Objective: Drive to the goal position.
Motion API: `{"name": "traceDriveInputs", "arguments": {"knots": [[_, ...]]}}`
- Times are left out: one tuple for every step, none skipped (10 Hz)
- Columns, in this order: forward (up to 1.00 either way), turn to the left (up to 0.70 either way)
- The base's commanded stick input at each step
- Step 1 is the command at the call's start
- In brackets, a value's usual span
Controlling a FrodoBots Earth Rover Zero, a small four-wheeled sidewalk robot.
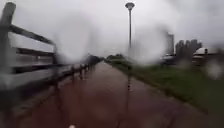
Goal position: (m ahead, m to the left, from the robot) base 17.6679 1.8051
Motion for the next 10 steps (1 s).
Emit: {"name": "traceDriveInputs", "arguments": {"knots": [[1.00, 0.00], [1.00, 0.00], [1.00, 0.00], [1.00, 0.00], [1.00, 0.00], [1.00, 0.00], [1.00, 0.00], [1.00, 0.00], [1.00, 0.00], [1.00, 0.00]]}}
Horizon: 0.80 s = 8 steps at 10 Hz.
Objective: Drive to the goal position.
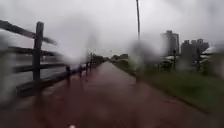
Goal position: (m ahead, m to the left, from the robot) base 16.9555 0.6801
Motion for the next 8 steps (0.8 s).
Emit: {"name": "traceDriveInputs", "arguments": {"knots": [[1.00, 0.00], [1.00, 0.00], [1.00, 0.00], [1.00, 0.00], [1.00, 0.00], [1.00, 0.00], [1.00, 0.00], [1.00, 0.00]]}}
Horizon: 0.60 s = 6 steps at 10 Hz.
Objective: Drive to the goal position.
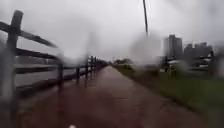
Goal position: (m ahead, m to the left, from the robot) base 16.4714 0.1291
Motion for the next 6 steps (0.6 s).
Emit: {"name": "traceDriveInputs", "arguments": {"knots": [[1.00, 0.00], [1.00, 0.00], [1.00, 0.00], [1.00, 0.00], [1.00, 0.00], [1.00, 0.00]]}}
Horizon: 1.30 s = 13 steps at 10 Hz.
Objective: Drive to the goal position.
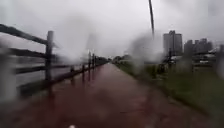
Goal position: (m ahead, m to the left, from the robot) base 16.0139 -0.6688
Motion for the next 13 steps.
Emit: {"name": "traceDriveInputs", "arguments": {"knots": [[1.00, 0.00], [1.00, 0.00], [1.00, 0.00], [1.00, 0.00], [1.00, 0.00], [1.00, 0.00], [1.00, 0.00], [1.00, 0.00], [1.00, 0.00], [1.00, 0.00], [1.00, 0.00], [1.00, 0.00], [1.00, 0.00]]}}
